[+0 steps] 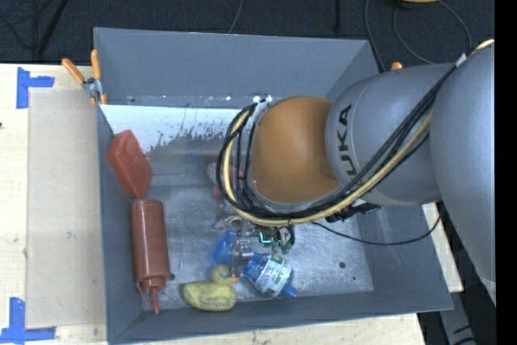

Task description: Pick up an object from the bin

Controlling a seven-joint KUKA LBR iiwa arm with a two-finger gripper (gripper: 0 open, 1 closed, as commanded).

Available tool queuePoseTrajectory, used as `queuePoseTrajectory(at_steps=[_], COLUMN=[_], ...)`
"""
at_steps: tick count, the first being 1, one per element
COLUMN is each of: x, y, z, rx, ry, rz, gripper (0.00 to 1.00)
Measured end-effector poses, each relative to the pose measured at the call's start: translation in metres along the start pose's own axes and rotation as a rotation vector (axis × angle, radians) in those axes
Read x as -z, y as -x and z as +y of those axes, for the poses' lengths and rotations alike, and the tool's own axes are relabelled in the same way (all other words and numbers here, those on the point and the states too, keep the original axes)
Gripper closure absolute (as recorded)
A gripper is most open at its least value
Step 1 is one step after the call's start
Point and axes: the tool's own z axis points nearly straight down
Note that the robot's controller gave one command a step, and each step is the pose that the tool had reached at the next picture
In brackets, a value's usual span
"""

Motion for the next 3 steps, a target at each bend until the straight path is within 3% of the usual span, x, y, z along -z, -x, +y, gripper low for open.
queuePoseTrajectory(at_steps=[1, 2, 3], x=[0.002, -0.06, -0.064], y=[0.001, 0.021, 0.017], z=[0.0, -0.017, -0.018], rx=[-0.003, 0.038, 0.037], ry=[0.001, 0.008, 0.006], rz=[-0.002, -0.017, -0.004], gripper=[0.0, 1.0, 0.0])
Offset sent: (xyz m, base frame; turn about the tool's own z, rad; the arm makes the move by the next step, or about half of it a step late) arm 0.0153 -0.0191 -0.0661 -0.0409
